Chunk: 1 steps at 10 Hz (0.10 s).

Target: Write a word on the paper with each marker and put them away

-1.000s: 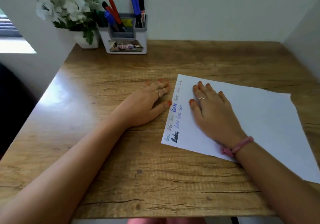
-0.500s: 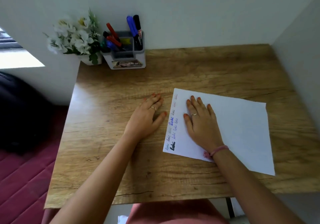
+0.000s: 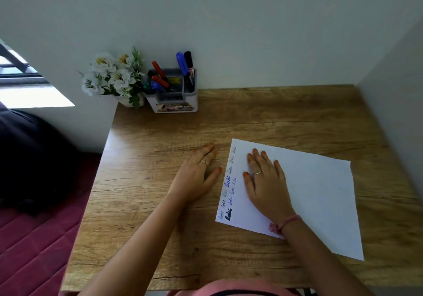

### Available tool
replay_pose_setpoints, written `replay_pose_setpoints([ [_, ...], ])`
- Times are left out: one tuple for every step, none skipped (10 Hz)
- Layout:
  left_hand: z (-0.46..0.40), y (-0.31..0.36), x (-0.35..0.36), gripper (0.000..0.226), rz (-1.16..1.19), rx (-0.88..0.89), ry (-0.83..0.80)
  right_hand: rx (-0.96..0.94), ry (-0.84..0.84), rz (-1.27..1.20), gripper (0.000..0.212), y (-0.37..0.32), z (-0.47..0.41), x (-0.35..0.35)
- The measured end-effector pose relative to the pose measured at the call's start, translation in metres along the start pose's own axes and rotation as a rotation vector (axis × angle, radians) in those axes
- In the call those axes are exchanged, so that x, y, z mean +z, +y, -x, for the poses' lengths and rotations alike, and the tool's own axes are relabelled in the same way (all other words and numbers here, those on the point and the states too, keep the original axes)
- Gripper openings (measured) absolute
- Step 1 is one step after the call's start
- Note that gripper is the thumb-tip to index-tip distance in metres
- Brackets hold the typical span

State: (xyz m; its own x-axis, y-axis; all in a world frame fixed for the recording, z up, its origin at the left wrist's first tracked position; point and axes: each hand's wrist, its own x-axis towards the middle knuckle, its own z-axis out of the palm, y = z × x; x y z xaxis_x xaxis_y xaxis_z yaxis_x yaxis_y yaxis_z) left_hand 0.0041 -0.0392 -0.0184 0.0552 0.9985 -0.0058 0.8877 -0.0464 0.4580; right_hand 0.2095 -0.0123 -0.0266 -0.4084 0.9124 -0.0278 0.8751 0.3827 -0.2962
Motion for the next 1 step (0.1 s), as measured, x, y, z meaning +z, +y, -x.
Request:
replay_pose_setpoints([
  [-0.0038, 0.0031, -0.0071, 0.062, 0.062, -0.057, 0.071, 0.010, 0.013, -0.065, 0.062, 0.0000, -0.0057, -0.0053],
])
